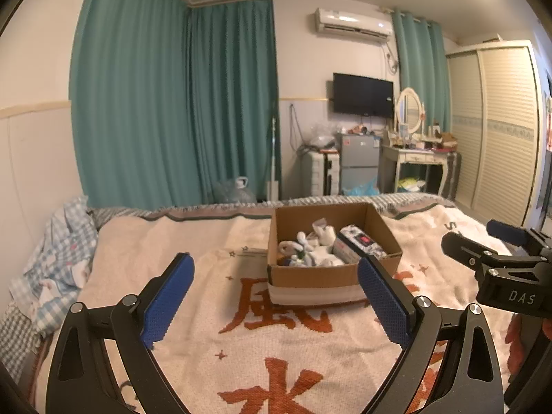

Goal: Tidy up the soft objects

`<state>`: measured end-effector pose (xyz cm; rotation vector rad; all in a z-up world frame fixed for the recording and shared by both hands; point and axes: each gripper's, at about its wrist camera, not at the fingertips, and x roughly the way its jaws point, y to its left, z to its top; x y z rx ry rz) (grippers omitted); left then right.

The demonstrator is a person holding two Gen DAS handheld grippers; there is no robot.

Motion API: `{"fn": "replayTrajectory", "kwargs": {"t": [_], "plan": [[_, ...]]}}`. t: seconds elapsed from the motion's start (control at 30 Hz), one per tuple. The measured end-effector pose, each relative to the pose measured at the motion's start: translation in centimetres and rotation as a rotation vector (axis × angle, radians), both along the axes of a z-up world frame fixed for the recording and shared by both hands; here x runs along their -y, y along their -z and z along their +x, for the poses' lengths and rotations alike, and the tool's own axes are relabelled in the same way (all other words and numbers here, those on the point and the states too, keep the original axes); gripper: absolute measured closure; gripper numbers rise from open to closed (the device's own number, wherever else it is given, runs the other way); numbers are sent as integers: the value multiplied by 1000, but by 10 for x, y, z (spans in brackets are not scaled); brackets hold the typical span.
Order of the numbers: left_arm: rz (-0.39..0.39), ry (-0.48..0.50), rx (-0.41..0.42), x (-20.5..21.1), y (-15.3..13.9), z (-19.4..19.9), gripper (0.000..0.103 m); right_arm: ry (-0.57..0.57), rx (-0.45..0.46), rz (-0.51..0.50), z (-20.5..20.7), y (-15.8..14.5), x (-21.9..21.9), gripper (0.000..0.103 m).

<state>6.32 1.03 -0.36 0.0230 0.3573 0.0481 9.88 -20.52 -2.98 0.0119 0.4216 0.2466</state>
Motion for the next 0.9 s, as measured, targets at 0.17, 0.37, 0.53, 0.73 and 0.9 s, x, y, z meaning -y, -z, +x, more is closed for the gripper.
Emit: {"fn": "replayTrajectory", "kwargs": {"t": [0.17,0.37,0.53,0.73,0.9], "plan": [[2,-1,-3,1,0,0,6,0,0,0,0,1,0,0],[4,-2,-3,1,0,0,6,1,-2,-1,0,1,-1,0],[2,-2,-3,1,0,0,6,-2,-4,0,0,2,-1,0],[10,8,-8,3,1,1,6,-2,-5,2,0,4,-2,0],[9,6,-13,3,2,2,6,-1,-4,2,0,4,-2,0]]}}
